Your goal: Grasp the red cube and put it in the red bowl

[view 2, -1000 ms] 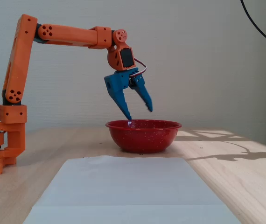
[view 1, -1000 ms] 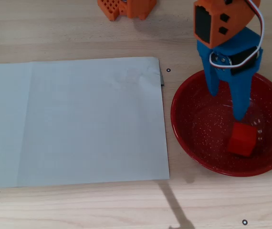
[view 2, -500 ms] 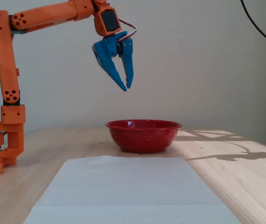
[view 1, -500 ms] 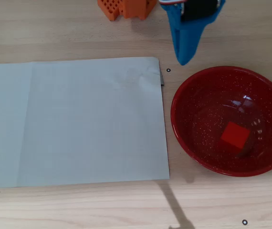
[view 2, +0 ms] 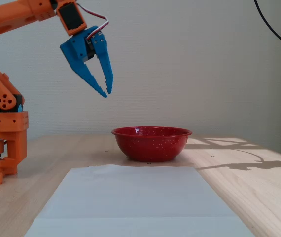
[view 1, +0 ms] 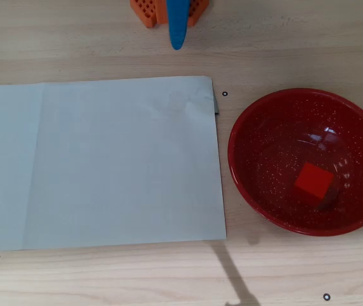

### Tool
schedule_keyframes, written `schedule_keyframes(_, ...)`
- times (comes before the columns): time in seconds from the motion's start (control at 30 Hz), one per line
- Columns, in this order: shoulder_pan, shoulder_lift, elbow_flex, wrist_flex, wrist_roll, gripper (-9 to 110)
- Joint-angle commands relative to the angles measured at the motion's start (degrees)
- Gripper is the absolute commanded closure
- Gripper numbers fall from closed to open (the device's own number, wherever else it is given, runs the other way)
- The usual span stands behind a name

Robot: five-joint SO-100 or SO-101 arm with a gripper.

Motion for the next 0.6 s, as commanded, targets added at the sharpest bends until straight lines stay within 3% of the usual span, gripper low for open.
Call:
schedule_keyframes(0.0, -2.3, 9.2, 4.4, -5.7, -1.2, 101)
schedule_keyframes(0.4, -2.6, 40.2, 49.7, -33.7, -3.9, 101)
schedule_keyframes(0.57, -3.1, 48.2, 61.7, -39.6, -3.8, 101)
